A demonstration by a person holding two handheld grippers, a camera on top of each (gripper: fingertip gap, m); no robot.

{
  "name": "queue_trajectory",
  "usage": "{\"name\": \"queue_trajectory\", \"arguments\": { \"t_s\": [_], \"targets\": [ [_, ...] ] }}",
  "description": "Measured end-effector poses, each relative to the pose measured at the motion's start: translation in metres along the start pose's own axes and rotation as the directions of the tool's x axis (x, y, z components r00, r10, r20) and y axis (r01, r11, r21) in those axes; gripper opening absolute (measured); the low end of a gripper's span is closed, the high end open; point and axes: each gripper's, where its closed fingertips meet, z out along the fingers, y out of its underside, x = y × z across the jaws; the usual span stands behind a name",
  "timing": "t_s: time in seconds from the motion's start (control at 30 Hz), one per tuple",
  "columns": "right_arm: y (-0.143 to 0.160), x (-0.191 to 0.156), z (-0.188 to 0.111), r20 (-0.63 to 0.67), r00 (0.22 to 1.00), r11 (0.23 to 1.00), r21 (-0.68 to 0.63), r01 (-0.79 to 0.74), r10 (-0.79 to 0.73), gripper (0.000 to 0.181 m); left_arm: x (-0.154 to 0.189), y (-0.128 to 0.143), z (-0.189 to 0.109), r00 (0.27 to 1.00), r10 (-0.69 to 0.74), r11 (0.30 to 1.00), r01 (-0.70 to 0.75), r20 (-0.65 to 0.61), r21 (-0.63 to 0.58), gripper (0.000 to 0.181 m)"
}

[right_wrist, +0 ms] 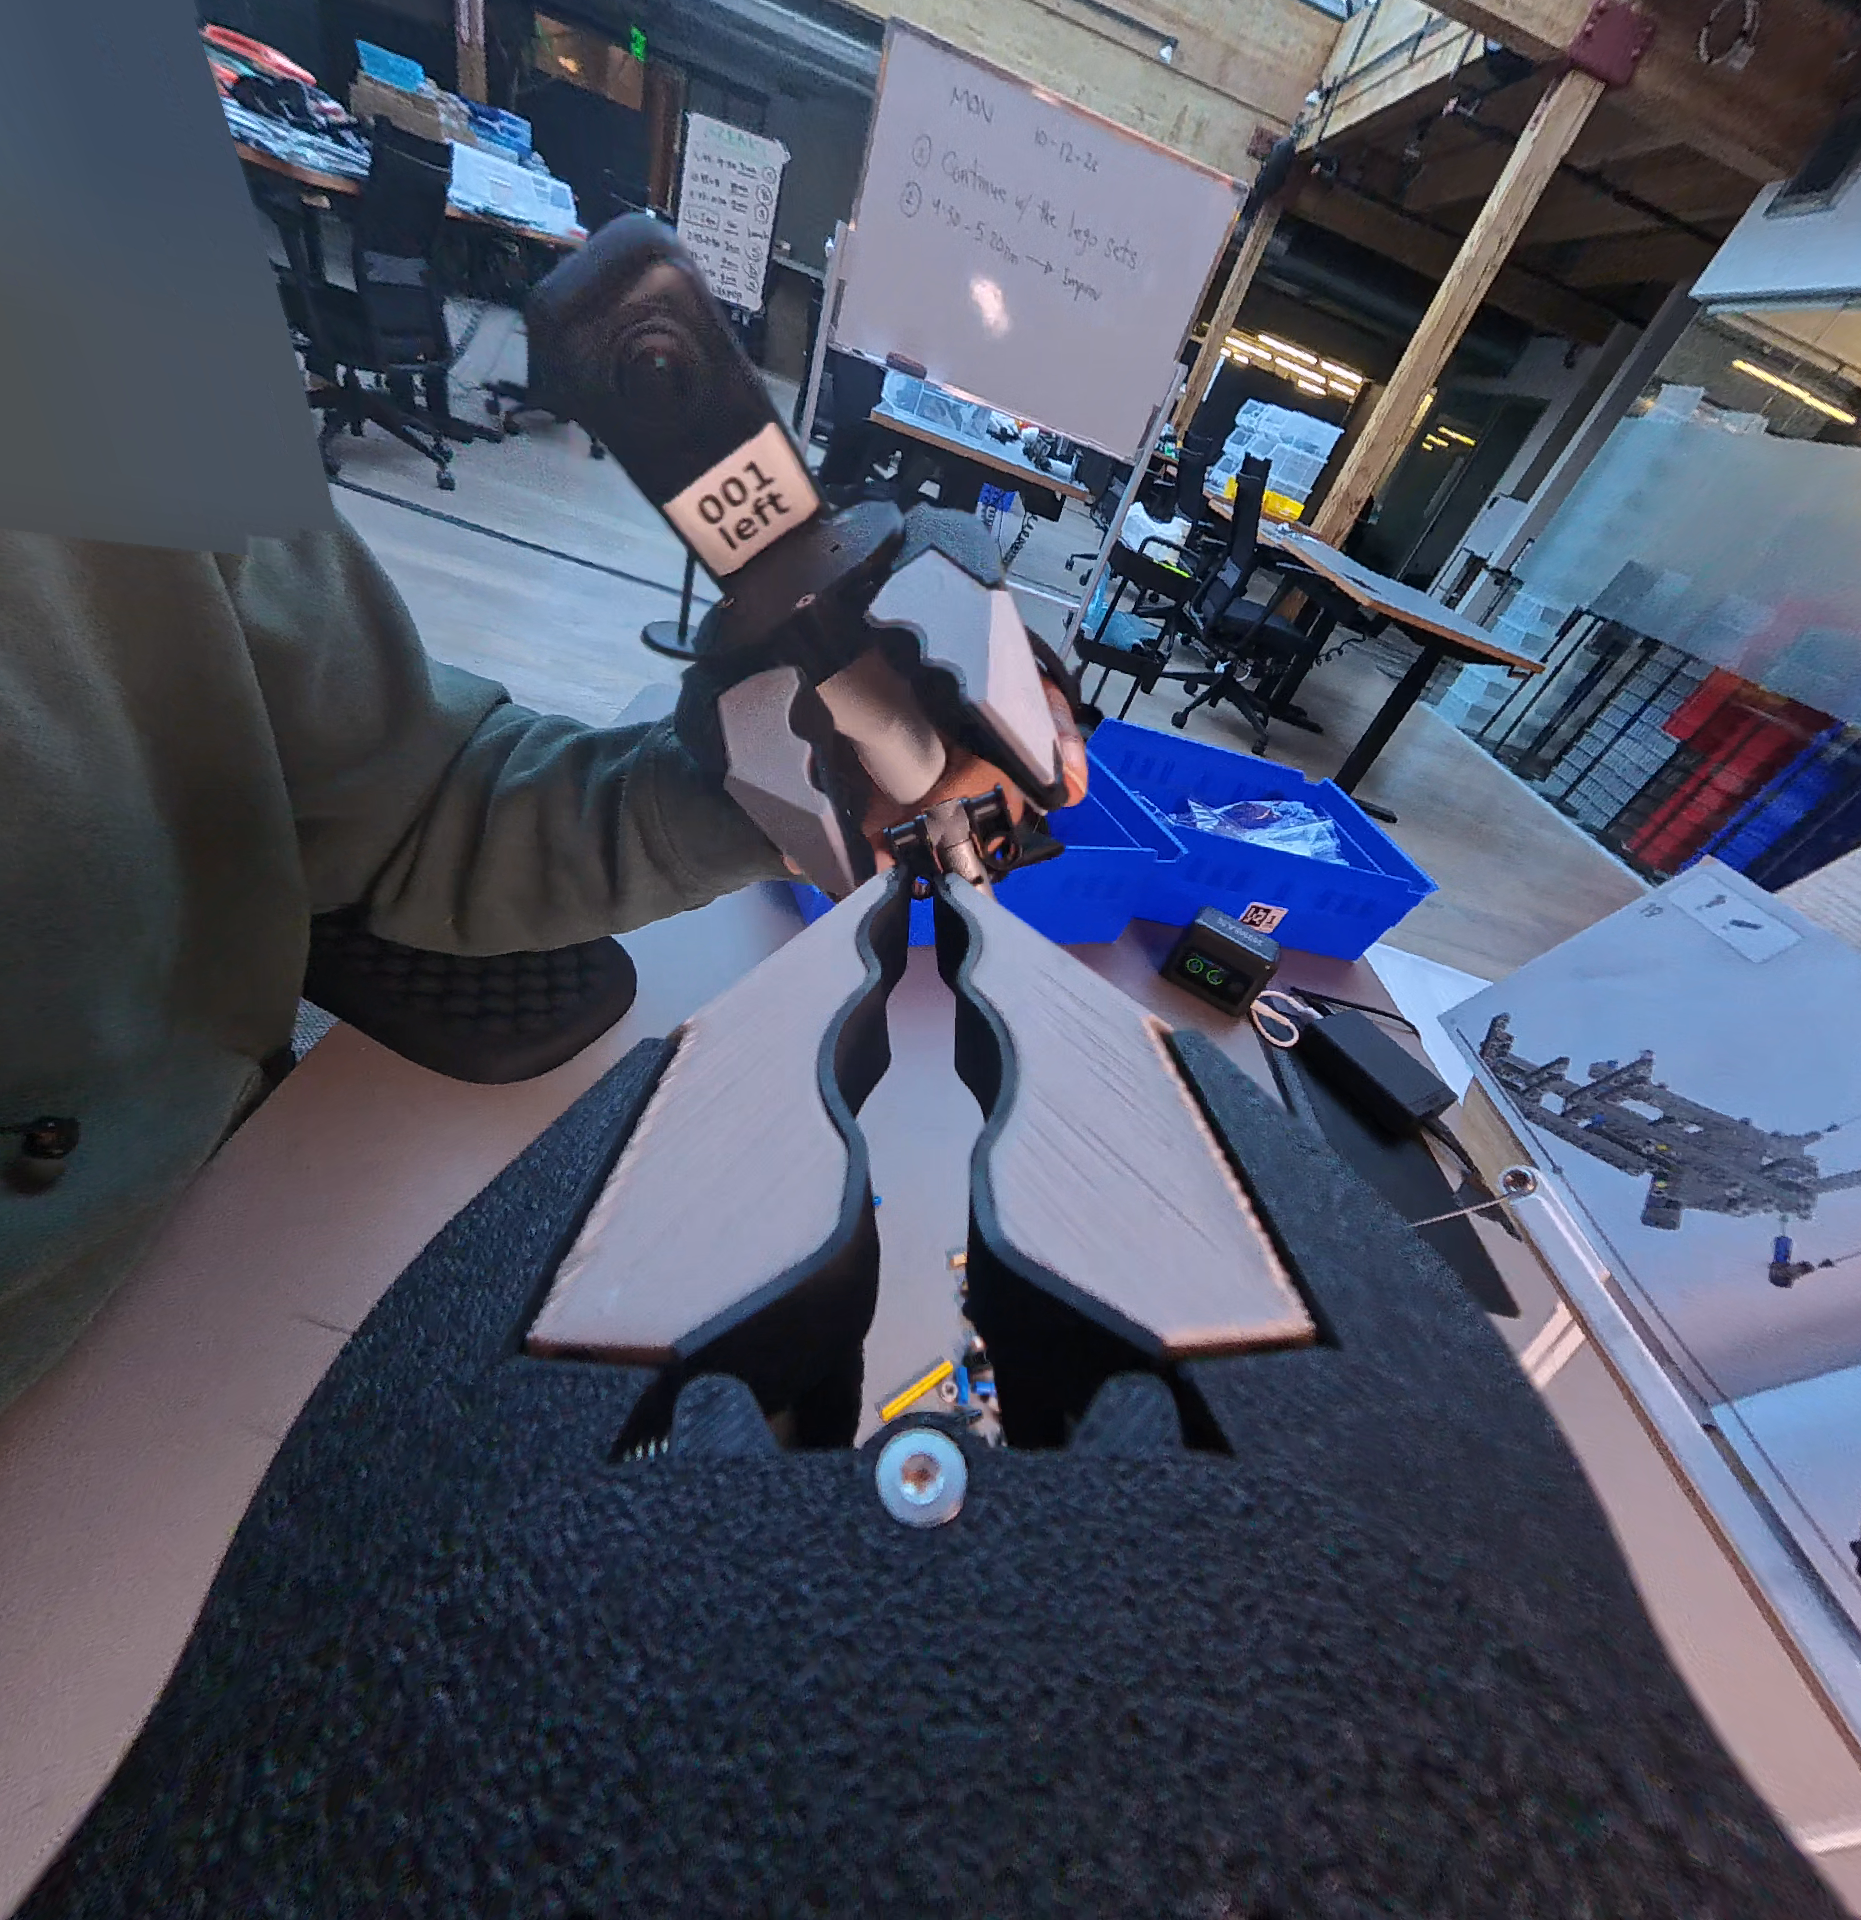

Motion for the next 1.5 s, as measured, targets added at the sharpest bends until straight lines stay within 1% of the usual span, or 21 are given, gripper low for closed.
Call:
{"name": "queue_trajectory", "arguments": {
  "t_s": [0.07,0.1,0.17,0.27,0.3,0.4,0.6,0.67,0.8,0.97,1.0,1.03,1.07,1.1,1.13,1.17,1.2,1.27,1.37,1.43,1.5],
  "targets": [
    [-0.005,-0.004,-0.002,0.019,1.000,0.999,0.028,0.018,-0.018,0.003,0.001,-0.012,-0.005,0.987,-0.146,0.984,0.152,-0.074,0.089,0.041],
    [-0.009,-0.007,-0.003,0.028,0.999,0.999,0.047,0.025,-0.027,0.003,0.001,-0.014,-0.006,0.976,-0.191,0.974,0.201,-0.101,0.107,0.041],
    [-0.011,-0.012,-0.002,0.049,0.998,0.997,0.059,0.042,-0.044,0.003,0.002,-0.013,-0.006,0.967,-0.223,0.965,0.238,-0.123,0.115,0.041],
    [-0.012,-0.016,0.000,0.062,0.997,0.996,0.070,0.047,-0.051,0.003,0.011,-0.017,-0.007,0.962,-0.209,0.965,0.232,-0.175,0.124,0.025],
    [-0.013,-0.016,-0.001,0.073,0.996,0.997,0.073,0.035,-0.041,0.003,0.010,-0.019,-0.008,0.965,-0.201,0.965,0.225,-0.170,0.133,0.025],
    [-0.009,-0.016,-0.001,0.073,0.996,0.998,0.052,0.040,-0.044,0.003,0.012,-0.019,-0.008,0.967,-0.188,0.970,0.210,-0.170,0.120,0.025],
    [-0.007,-0.022,0.000,0.117,0.993,0.998,0.064,0.024,-0.031,0.003,0.017,-0.019,-0.011,0.966,-0.163,0.979,0.184,-0.200,0.090,0.024],
    [-0.007,-0.022,0.001,0.113,0.993,0.997,0.065,0.038,-0.046,0.003,0.017,-0.018,-0.012,0.963,-0.170,0.980,0.187,-0.209,0.068,0.024],
    [-0.008,-0.018,0.003,0.087,0.994,0.996,0.062,0.067,-0.072,0.002,0.014,-0.014,-0.014,0.974,-0.138,0.990,0.143,-0.181,0.017,0.023],
    [-0.007,-0.016,0.001,0.095,0.993,0.996,0.074,0.057,-0.064,0.002,0.012,-0.010,-0.014,0.971,-0.155,0.987,0.158,-0.183,0.002,0.023],
    [-0.009,-0.013,-0.004,0.096,0.994,0.994,0.101,0.041,-0.051,0.002,0.010,-0.006,-0.015,0.971,-0.159,0.987,0.160,-0.180,-0.009,0.023],
    [-0.027,-0.009,-0.024,0.112,0.994,0.976,0.219,-0.009,-0.016,0.002,0.000,0.003,-0.021,0.976,-0.168,0.986,0.164,-0.142,-0.035,0.023],
    [-0.040,0.002,-0.047,0.070,0.998,0.961,0.276,-0.019,0.000,0.002,-0.014,0.015,-0.032,0.979,-0.180,0.983,0.175,-0.092,-0.059,0.023],
    [-0.037,0.010,-0.060,-0.022,0.999,0.974,0.224,0.044,-0.040,0.002,-0.021,0.018,-0.044,0.971,-0.221,0.975,0.218,-0.091,-0.049,0.023],
    [-0.032,0.015,-0.062,-0.080,0.995,0.983,0.171,0.072,-0.059,0.002,-0.021,0.019,-0.050,0.959,-0.259,0.966,0.254,-0.113,-0.052,0.023],
    [-0.023,0.019,-0.056,-0.105,0.993,0.991,0.111,0.074,-0.062,0.002,-0.020,0.020,-0.048,0.961,-0.254,0.967,0.249,-0.112,-0.063,0.023],
    [-0.006,0.025,-0.044,-0.126,0.990,0.997,0.017,0.071,-0.068,0.003,-0.018,0.021,-0.043,0.963,-0.243,0.969,0.237,-0.113,-0.065,0.023],
    [0.045,0.044,-0.023,-0.177,0.981,0.978,-0.204,0.039,-0.076,0.002,-0.012,0.029,-0.031,0.957,-0.261,0.965,0.253,-0.131,-0.075,0.023],
    [0.136,0.062,-0.013,-0.168,0.984,0.863,-0.504,-0.028,-0.067,0.003,-0.014,0.053,-0.025,0.945,-0.311,0.947,0.300,-0.096,-0.110,0.024],
    [0.181,0.064,-0.014,-0.112,0.993,0.784,-0.619,-0.049,-0.026,0.003,-0.016,0.059,-0.023,0.932,-0.353,0.934,0.346,-0.082,-0.095,0.024],
    [0.211,0.061,-0.012,-0.079,0.990,0.758,-0.637,-0.138,0.114,0.004,-0.015,0.064,-0.020,0.924,-0.374,0.926,0.366,-0.076,-0.097,0.024]
  ]
}}
